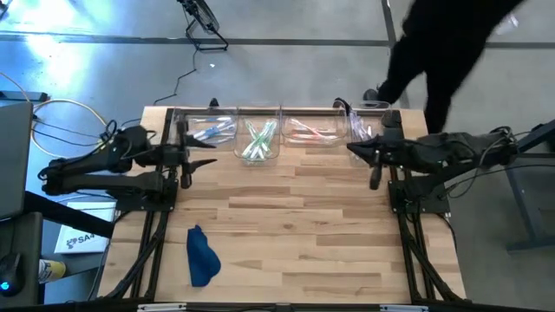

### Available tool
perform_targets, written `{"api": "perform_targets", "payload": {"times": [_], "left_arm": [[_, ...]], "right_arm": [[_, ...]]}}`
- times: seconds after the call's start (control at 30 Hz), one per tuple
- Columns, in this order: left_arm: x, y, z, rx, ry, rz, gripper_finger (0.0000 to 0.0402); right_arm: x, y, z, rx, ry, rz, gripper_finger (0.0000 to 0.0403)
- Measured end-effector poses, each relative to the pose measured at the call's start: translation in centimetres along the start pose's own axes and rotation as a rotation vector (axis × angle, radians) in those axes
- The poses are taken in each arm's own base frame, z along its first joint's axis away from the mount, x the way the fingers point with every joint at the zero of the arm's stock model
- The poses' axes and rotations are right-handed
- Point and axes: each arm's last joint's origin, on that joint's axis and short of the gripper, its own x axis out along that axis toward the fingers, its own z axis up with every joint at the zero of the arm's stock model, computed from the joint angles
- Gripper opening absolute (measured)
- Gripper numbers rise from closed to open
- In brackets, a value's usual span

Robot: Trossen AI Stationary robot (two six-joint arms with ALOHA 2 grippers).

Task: Pick & Place Toothbrushes
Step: Return to Home Position

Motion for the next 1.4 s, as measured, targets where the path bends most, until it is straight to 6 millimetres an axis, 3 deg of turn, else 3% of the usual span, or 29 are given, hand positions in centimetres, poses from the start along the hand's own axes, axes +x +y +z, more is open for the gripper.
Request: {"api": "perform_targets", "payload": {"times": [0.37, 0.57, 1.17, 1.4], "left_arm": [[-3.7, -1.8, -2.2, 0.013, -0.094, 0.049, 0.0159], [-5.0, -2.5, -3.3, 0.011, -0.102, 0.125, 0.0159], [-4.9, -4.3, -7.0, -0.012, -0.043, 0.255, 0.0159], [-4.4, -4.7, -7.8, -0.052, -0.033, 0.262, 0.0159]], "right_arm": [[-3.6, -3.8, -5.7, 0.125, -0.217, 0.118, 0.0002], [-6.0, -5.9, -7.7, 0.182, -0.349, 0.187, 0.0002], [-9.2, -9.4, -11.7, 0.262, -0.49, 0.216, 0.0003], [-9.0, -9.3, -12.2, 0.24, -0.451, 0.197, 0.0003]]}}
